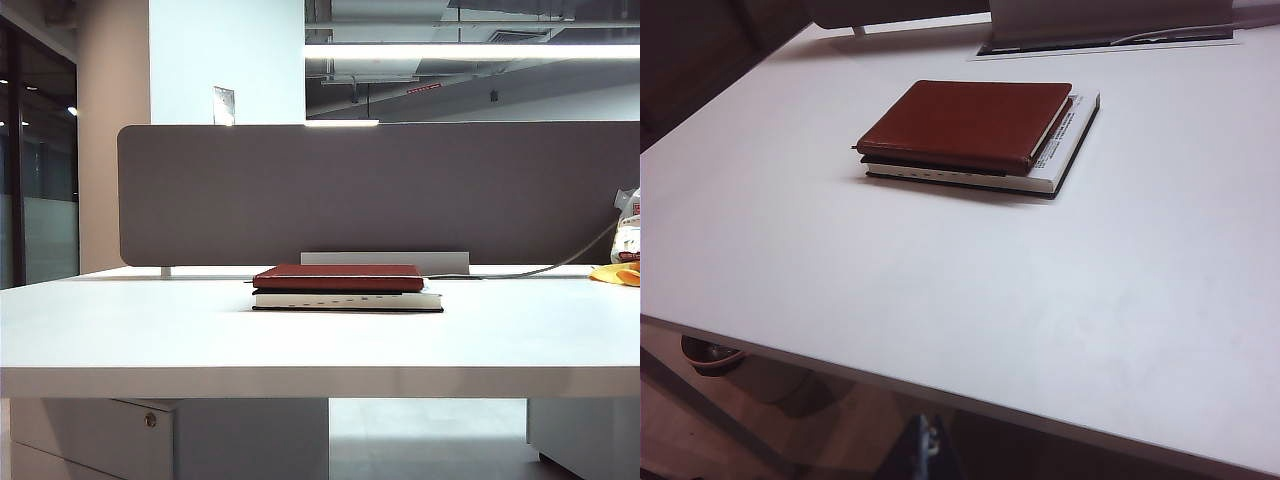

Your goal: Pick up the red book and place it on top of the black book.

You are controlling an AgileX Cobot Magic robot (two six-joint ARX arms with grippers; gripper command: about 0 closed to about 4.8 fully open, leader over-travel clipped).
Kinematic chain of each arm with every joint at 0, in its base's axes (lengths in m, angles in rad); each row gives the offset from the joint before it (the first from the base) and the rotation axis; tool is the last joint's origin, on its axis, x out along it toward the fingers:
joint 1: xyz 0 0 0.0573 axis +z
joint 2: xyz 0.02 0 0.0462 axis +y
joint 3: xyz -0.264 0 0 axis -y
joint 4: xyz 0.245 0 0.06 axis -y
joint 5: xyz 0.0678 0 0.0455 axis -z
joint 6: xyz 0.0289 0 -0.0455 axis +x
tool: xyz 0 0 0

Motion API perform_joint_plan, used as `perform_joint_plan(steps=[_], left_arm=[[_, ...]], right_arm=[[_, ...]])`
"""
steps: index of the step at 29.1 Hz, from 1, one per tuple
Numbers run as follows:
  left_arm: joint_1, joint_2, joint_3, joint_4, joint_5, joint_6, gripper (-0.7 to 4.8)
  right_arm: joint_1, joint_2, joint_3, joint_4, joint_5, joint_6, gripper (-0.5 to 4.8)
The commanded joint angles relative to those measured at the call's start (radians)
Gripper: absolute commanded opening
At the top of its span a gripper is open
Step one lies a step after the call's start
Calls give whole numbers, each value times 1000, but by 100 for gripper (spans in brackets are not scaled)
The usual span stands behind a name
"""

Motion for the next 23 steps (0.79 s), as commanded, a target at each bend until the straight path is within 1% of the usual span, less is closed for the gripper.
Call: perform_joint_plan(steps=[1,3,5,7,8,10,13,16,23], left_arm=[[2,-127,-211,188,-1,-33,57],[2,-209,-359,280,-1,-42,57],[2,-278,-499,380,0,-79,57],[2,-330,-612,459,0,-92,57],[2,-354,-674,500,5,-114,57],[2,-380,-771,572,32,-126,57],[2,-388,-880,652,70,-125,57],[1,-388,-954,705,71,-125,57],[1,-393,-1052,814,70,-121,57]], right_arm=[[1,0,5,11,-1,-3,-2],[0,0,5,5,8,-4,-2],[0,0,4,-3,26,-10,-2],[0,0,3,-12,30,-31,-2],[0,0,3,-15,37,-33,-2],[0,0,2,-17,51,-33,-1],[-1,0,1,-16,56,-33,-2],[-1,0,0,-17,70,-33,-2],[-1,0,-3,-17,96,-33,-2]])
